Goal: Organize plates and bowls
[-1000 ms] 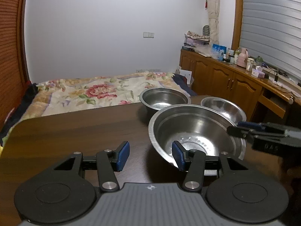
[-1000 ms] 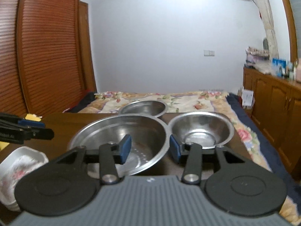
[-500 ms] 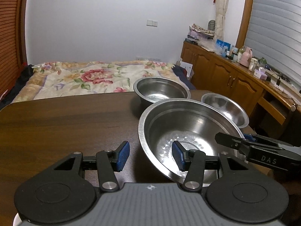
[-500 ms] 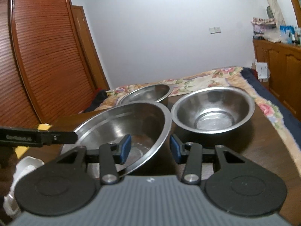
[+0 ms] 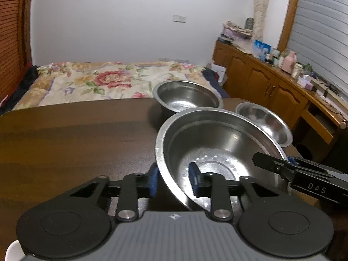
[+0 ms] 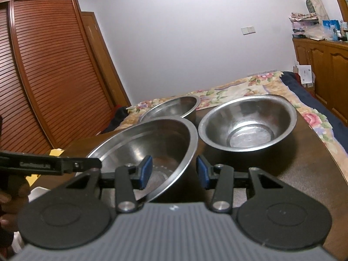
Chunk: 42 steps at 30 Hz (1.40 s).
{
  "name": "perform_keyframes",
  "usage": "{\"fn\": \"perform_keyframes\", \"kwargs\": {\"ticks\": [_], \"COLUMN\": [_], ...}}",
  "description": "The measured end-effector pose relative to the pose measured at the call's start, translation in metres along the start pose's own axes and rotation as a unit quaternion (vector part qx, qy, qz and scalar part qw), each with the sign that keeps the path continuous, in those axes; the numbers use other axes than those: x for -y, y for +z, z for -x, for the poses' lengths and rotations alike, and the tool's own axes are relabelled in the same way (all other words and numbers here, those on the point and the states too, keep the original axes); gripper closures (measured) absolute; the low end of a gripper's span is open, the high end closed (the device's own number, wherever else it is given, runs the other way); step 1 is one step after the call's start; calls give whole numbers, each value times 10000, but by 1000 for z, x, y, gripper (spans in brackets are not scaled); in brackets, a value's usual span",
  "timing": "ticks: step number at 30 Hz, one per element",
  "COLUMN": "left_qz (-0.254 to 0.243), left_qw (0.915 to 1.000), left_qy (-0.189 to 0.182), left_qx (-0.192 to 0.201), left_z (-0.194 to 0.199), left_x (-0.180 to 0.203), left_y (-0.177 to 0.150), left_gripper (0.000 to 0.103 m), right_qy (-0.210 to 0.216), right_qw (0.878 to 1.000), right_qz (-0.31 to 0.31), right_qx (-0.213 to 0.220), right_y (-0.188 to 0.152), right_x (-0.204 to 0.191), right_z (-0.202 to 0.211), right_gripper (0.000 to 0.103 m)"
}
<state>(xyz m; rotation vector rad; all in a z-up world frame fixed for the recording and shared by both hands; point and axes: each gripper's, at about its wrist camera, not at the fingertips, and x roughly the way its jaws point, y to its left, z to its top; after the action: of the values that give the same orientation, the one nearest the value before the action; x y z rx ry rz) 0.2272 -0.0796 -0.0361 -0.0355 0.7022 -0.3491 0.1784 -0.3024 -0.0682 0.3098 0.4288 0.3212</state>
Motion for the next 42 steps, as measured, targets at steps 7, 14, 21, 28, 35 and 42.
{"fn": "perform_keyframes", "kwargs": {"ticks": [7,14,21,28,35,42], "left_qz": [19,138,-64,-162,-191,-364], "left_qw": [10000,9993,9982,9977,9977,9979], "left_qy": [46,-105,-306,-444,-510,-452], "left_qx": [56,338,511,485,411,298], "left_z": [13,40,69,84,93,92], "left_x": [-2,0,13,20,30,38], "left_y": [-3,-10,-20,-40,-66,-78], "left_gripper": [81,81,81,81,81,80], "right_qy": [90,131,89,26,-60,-188], "right_qw": [9999,9997,9994,9997,9999,9988], "right_qz": [-113,220,294,177,99,308], "right_qx": [-14,51,161,169,-8,-322], "right_y": [1,0,2,-5,-20,-30], "right_x": [6,-7,-21,-23,-20,-18], "right_z": [-2,6,37,61,76,81], "right_gripper": [76,76,76,76,76,76]}}
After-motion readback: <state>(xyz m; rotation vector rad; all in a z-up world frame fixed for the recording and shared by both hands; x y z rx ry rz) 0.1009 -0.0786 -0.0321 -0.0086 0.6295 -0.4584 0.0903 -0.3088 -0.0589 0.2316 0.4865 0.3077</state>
